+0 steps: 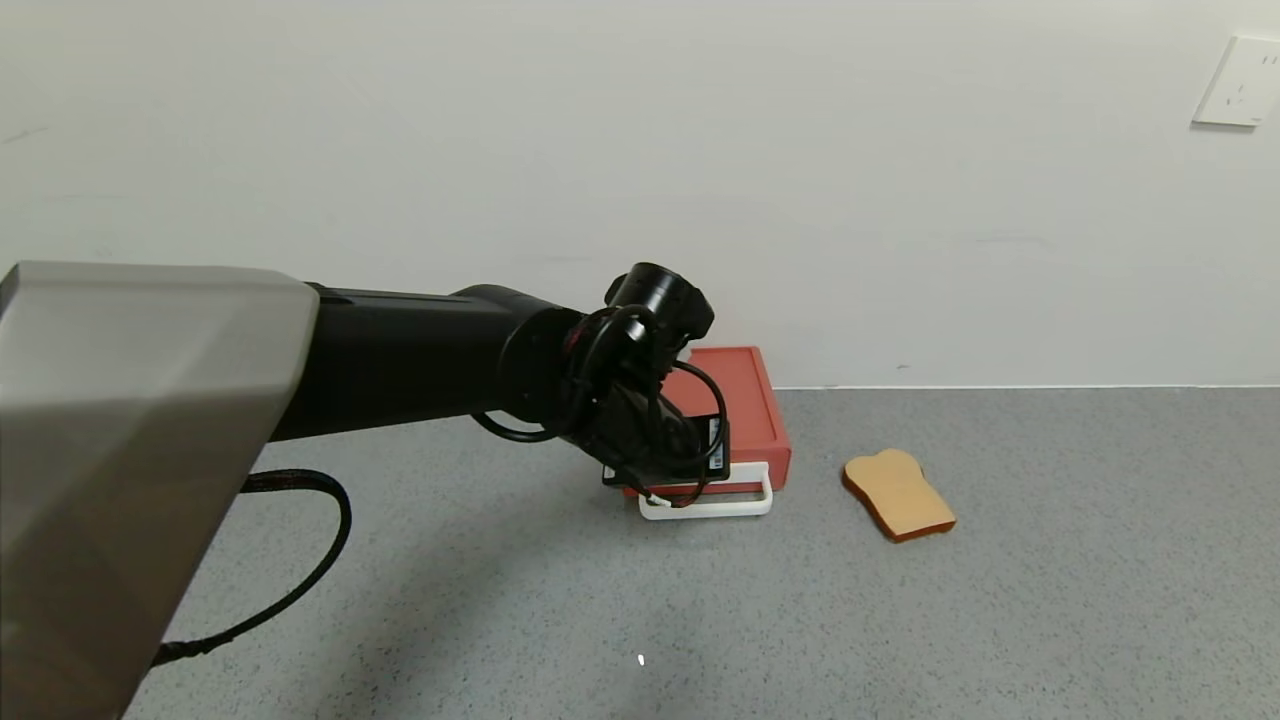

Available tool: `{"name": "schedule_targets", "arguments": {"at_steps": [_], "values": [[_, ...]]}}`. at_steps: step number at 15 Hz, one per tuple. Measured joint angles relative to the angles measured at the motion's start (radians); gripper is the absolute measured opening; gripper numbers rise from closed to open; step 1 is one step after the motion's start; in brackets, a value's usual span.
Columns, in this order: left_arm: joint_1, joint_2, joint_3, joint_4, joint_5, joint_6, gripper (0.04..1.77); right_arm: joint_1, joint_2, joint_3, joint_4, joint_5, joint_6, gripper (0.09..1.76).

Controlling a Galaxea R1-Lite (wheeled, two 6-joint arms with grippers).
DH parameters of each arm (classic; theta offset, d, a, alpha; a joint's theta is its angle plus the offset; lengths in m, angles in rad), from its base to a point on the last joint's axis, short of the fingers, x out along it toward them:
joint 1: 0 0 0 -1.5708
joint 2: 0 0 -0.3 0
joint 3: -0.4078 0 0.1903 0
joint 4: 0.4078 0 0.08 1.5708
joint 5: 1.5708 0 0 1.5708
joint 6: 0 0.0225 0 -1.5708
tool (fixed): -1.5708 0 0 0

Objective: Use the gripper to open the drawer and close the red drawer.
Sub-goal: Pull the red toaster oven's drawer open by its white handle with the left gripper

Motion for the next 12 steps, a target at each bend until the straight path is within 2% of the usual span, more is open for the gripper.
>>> {"name": "schedule_targets", "arguments": {"at_steps": [4, 12], "values": [[-0.002, 0.044, -0.031, -0.005, 0.003, -0.039, 0.11, -0.001, 0.0, 0.0, 0.0, 0.0, 0.0, 1.7], [0.017, 0.137, -0.105, -0.014, 0.014, -0.057, 0.11, -0.001, 0.0, 0.0, 0.0, 0.0, 0.0, 1.7]]}}
